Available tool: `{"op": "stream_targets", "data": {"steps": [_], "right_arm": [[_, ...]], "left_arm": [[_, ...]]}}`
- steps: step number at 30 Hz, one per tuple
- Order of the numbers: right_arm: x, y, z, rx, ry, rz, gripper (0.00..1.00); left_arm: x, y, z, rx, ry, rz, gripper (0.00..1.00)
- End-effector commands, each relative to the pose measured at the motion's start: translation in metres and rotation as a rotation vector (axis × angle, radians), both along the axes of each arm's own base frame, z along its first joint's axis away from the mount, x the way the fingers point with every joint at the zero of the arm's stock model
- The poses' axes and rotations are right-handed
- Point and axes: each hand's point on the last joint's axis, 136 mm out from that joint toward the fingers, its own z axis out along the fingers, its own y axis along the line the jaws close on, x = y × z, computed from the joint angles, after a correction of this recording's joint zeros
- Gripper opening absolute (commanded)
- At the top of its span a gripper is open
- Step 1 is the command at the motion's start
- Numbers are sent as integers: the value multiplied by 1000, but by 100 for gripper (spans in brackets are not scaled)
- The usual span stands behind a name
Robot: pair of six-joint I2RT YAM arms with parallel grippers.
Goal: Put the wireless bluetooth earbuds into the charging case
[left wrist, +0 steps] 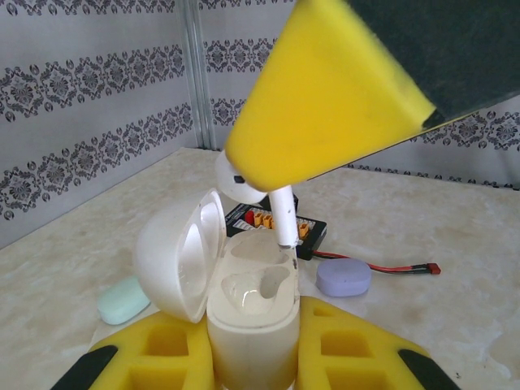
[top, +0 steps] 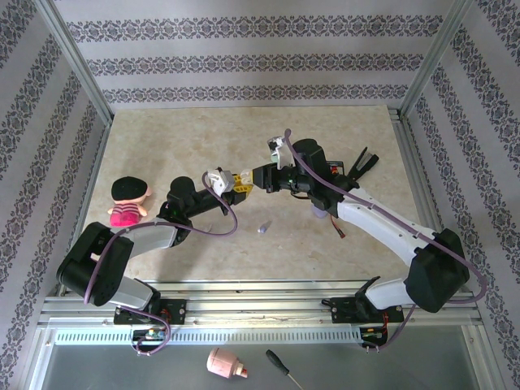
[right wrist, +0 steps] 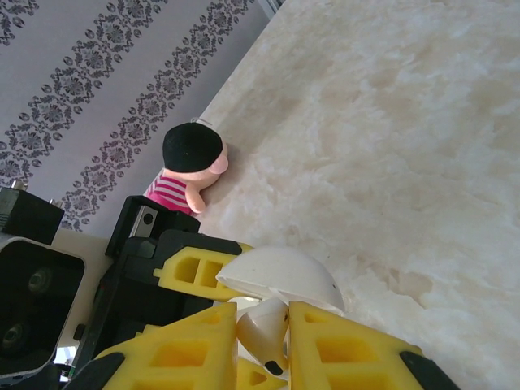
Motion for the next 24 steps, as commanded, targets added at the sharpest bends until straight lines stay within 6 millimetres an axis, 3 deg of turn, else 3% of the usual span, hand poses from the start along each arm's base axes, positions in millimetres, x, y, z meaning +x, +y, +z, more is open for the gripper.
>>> {"op": "stream_targets", "data": {"steps": [1, 8, 24], "right_arm": [[1, 8, 17, 40, -27, 18, 19], [2, 7, 20, 45, -41, 15, 19], [7, 9, -11, 31, 13, -3, 19]], "left_arm": [[2, 0, 22, -46, -61, -1, 0], [1, -1, 22, -47, -58, -12, 0], [5, 4, 29, -77, -66, 34, 0]]}}
